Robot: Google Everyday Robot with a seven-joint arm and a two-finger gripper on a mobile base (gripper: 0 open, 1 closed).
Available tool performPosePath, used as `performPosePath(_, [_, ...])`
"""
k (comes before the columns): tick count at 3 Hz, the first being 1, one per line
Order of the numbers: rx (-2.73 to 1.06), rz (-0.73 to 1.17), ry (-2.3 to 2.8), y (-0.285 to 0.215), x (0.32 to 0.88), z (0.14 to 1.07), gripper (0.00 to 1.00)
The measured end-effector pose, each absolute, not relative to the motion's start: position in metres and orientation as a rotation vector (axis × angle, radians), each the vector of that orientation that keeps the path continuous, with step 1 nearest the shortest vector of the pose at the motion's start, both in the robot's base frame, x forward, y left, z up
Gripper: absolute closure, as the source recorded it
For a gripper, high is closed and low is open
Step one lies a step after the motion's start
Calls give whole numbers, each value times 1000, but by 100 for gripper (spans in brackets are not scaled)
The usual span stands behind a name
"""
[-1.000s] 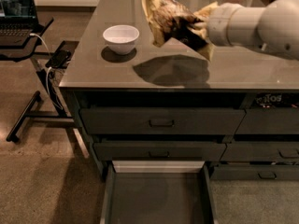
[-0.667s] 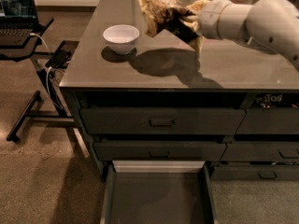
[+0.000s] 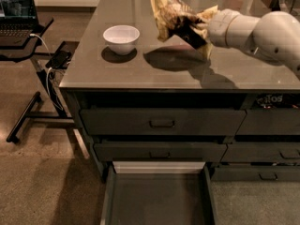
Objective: Pick brown chip bag from bottom drawer and place on counter
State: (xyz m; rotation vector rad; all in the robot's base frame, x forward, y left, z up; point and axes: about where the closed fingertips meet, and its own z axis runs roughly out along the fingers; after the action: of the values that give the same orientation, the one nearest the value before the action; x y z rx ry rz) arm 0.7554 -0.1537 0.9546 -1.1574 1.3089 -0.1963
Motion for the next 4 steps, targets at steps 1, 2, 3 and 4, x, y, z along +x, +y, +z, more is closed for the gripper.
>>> performPosePath(1, [-1145,-199,1344,-173,746,934,100])
performPosePath(2, [-1144,-200,1351,-177,744,931,86])
performPosePath(3, [-1144,-200,1351,-176,744,931,63])
performPosePath(4, [-1144,-200,1351,-176,744,931,39])
